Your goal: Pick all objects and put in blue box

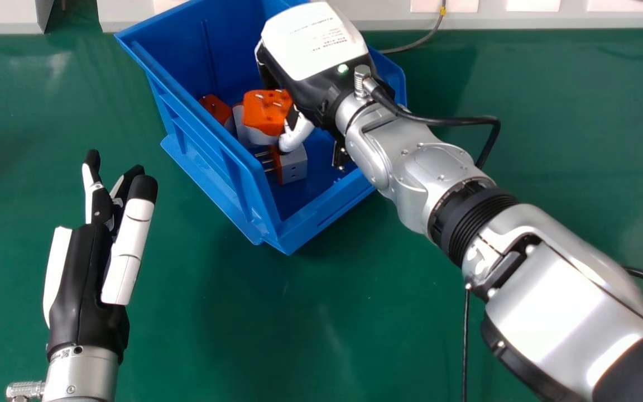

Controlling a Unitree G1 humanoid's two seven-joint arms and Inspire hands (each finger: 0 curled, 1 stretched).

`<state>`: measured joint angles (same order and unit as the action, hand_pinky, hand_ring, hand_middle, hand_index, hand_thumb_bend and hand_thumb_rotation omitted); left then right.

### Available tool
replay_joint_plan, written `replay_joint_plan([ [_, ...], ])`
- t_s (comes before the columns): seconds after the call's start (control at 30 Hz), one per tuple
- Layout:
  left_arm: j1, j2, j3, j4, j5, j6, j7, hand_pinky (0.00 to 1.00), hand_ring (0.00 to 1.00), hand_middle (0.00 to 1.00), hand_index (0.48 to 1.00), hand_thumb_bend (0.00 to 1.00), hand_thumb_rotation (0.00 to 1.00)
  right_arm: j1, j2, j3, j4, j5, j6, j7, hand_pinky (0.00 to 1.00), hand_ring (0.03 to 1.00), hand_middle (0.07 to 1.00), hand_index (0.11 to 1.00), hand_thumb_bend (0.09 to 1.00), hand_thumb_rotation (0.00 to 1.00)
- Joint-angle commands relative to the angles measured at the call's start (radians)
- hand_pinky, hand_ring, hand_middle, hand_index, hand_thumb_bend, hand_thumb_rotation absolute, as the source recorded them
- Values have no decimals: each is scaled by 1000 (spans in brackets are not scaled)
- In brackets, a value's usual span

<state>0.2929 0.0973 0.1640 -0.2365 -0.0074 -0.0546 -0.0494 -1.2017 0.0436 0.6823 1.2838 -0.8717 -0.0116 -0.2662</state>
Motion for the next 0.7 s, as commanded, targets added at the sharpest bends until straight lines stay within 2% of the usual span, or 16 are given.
replay_joint_plan([
  [0.0, -13, 8, 0, 8, 6, -18, 4, 903, 942, 939, 970, 731, 917, -10, -8, -5, -26, 10, 8, -23, 792, 885, 898, 901, 593, 600],
  [0.07, -14, 8, -1, 11, 8, -20, 4, 903, 942, 939, 970, 729, 917, -8, -8, -7, -27, 12, 13, -23, 856, 942, 948, 942, 594, 638],
  [0.23, -27, 9, -2, 20, 15, -18, 6, 900, 944, 939, 971, 727, 918, -5, -12, -9, -28, 13, 25, -38, 908, 985, 987, 971, 598, 650],
  [0.5, -44, 15, 0, 47, 18, -24, 8, 897, 945, 939, 971, 725, 918, 20, -50, -40, -92, 42, 3, -43, 925, 999, 999, 982, 588, 645],
  [0.67, -54, 20, 1, 60, 15, -25, 7, 897, 946, 940, 972, 717, 918, 108, -123, -84, -309, 67, 8, -19, 938, 1000, 1000, 987, 538, 611],
])
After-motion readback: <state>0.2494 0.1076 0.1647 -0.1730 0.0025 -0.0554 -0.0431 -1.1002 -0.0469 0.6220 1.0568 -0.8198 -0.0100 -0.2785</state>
